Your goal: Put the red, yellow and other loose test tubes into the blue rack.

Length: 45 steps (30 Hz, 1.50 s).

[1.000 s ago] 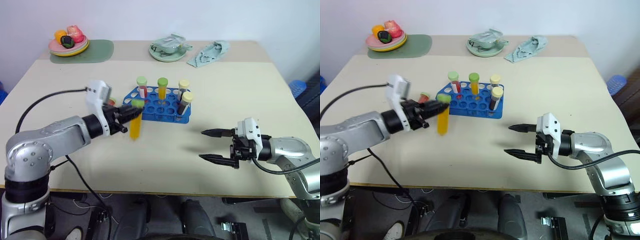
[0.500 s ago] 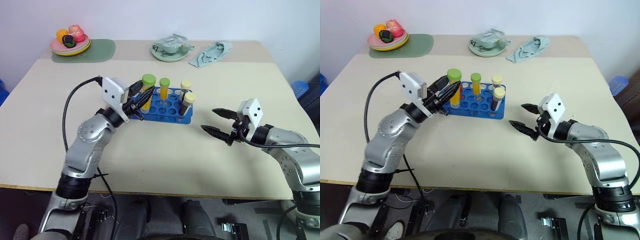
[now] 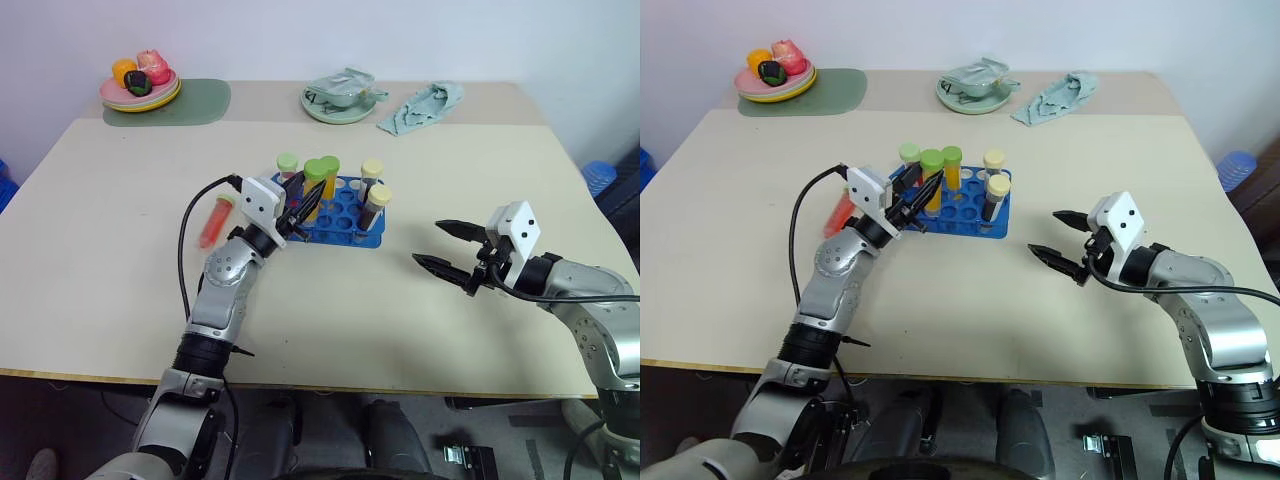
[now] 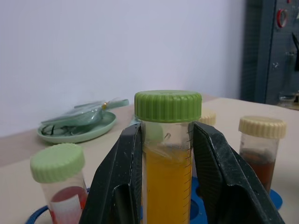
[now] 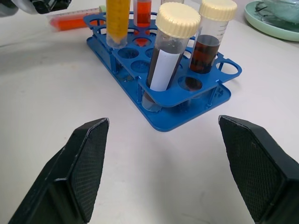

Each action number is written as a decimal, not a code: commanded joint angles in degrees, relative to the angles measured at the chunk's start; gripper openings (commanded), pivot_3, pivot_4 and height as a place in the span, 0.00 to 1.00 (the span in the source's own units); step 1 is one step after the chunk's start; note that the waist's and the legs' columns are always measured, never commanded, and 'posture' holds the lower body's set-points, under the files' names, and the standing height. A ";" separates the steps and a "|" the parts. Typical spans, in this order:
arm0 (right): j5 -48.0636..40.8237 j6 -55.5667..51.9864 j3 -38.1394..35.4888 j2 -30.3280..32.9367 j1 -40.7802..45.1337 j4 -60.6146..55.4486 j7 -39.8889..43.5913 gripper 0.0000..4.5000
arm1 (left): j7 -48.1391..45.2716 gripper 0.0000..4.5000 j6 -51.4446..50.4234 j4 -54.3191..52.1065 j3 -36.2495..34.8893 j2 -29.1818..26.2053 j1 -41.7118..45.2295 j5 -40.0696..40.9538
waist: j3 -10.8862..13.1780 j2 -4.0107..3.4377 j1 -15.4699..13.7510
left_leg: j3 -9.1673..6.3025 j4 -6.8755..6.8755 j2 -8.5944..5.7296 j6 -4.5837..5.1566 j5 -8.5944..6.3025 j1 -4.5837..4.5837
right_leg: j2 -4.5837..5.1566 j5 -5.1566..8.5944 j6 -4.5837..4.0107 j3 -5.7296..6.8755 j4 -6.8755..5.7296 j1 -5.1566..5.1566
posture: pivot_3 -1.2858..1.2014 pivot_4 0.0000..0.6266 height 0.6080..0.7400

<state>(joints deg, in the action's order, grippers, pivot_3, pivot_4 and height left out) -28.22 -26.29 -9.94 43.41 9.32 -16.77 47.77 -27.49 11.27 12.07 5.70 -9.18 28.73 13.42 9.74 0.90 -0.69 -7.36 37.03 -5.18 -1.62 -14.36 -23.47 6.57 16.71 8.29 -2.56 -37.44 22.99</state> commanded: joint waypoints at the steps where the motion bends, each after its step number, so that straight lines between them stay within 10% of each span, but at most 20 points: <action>1: -0.14 0.89 -1.99 0.71 -0.08 -2.32 0.04 0.86 | -0.94 0.30 2.23 1.14 -0.50 1.45 1.41 -0.22 | 0.00 0.00 -0.01 | 0.00 0.00 0.00 0.00 0.00 0.00 | 0.00 0.00 0.00 0.00 0.00 0.00 | 0.52 0.24 1.00; 23: -1.09 -2.09 -1.64 0.63 1.25 -4.82 -1.79 0.86 | -5.47 0.30 1.95 5.73 -0.34 3.44 1.21 -1.25 | 0.00 0.00 0.04 | -0.02 0.01 -0.01 0.01 -0.01 0.00 | 0.00 -0.01 0.02 0.01 0.00 -0.01 | 0.52 0.24 1.00; 30: -1.00 -2.07 -0.94 -0.06 1.97 -4.62 -2.28 0.86 | -3.79 0.99 1.14 4.76 -1.29 4.36 1.75 -1.12 | 0.00 0.00 0.01 | -0.03 0.01 -0.01 0.01 -0.01 0.01 | 0.00 -0.01 0.02 0.01 0.00 -0.01 | 0.52 0.24 1.00; 45: 1.19 1.65 1.97 -3.54 2.77 -1.28 -2.15 0.86 | 25.16 0.99 -49.11 -23.13 -21.20 -7.36 6.71 4.54 | 0.02 0.04 0.33 | -0.07 0.03 0.03 0.02 -0.01 0.01 | -0.07 -0.01 0.02 0.00 -0.09 0.03 | 0.52 0.24 1.00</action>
<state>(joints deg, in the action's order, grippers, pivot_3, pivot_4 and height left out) -27.51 -26.39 -7.99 40.38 11.10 -17.84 45.55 -5.52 -32.58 -7.61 -12.64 -15.39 32.78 17.44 9.76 0.93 -0.35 -7.43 37.06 -5.16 -1.60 -14.37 -23.46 6.50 16.70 8.31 -2.56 -37.53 23.02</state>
